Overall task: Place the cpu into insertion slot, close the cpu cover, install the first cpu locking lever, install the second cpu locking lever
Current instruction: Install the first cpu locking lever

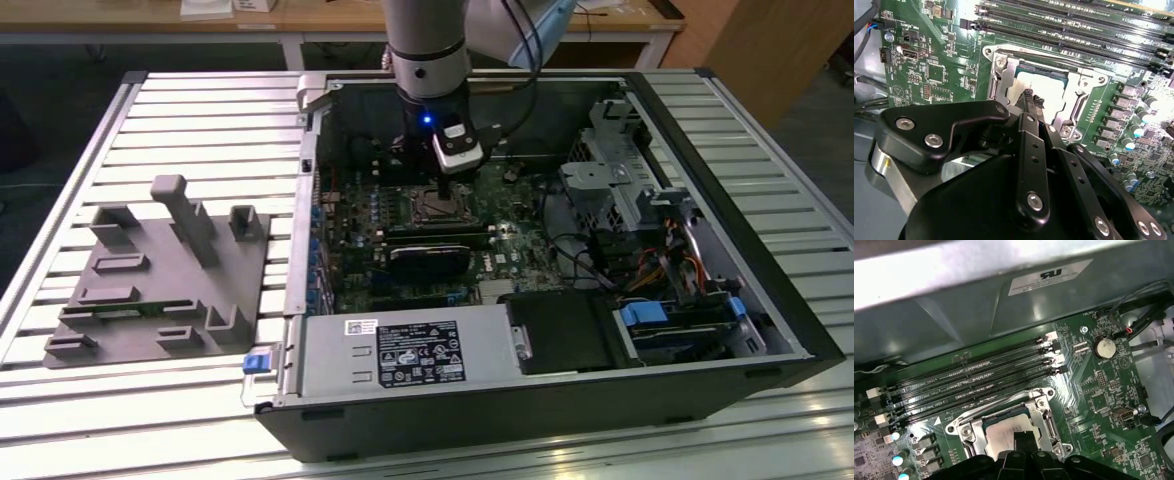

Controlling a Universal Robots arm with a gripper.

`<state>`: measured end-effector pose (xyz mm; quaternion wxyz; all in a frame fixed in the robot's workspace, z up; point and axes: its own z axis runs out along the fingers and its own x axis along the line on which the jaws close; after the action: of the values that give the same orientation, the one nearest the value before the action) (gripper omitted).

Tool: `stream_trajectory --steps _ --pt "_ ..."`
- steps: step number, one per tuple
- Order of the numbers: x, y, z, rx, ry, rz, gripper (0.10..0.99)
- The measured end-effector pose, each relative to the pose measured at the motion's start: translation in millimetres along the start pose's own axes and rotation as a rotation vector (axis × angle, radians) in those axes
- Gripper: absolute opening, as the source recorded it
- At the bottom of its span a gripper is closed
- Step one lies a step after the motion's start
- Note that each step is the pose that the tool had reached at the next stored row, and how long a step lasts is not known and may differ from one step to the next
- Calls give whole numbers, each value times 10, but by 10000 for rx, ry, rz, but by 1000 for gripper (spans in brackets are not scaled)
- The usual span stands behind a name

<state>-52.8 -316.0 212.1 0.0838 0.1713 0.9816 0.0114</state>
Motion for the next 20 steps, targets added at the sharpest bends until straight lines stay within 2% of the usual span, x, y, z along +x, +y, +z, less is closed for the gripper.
stream_trajectory --steps 6,11,12,16,17,19,20 --pt "-20 7 -120 -2 -1 0 106" --pt "-20 7 -122 -5 -1 0 106" --pt "-24 6 -120 6 37 -2 106" --pt "-51 3 -107 135 404 -1 106" --pt "-58 1 -105 159 472 -1 106" --pt "-74 -1 -102 193 561 0 106" --pt "-77 -1 -102 198 570 1 106"
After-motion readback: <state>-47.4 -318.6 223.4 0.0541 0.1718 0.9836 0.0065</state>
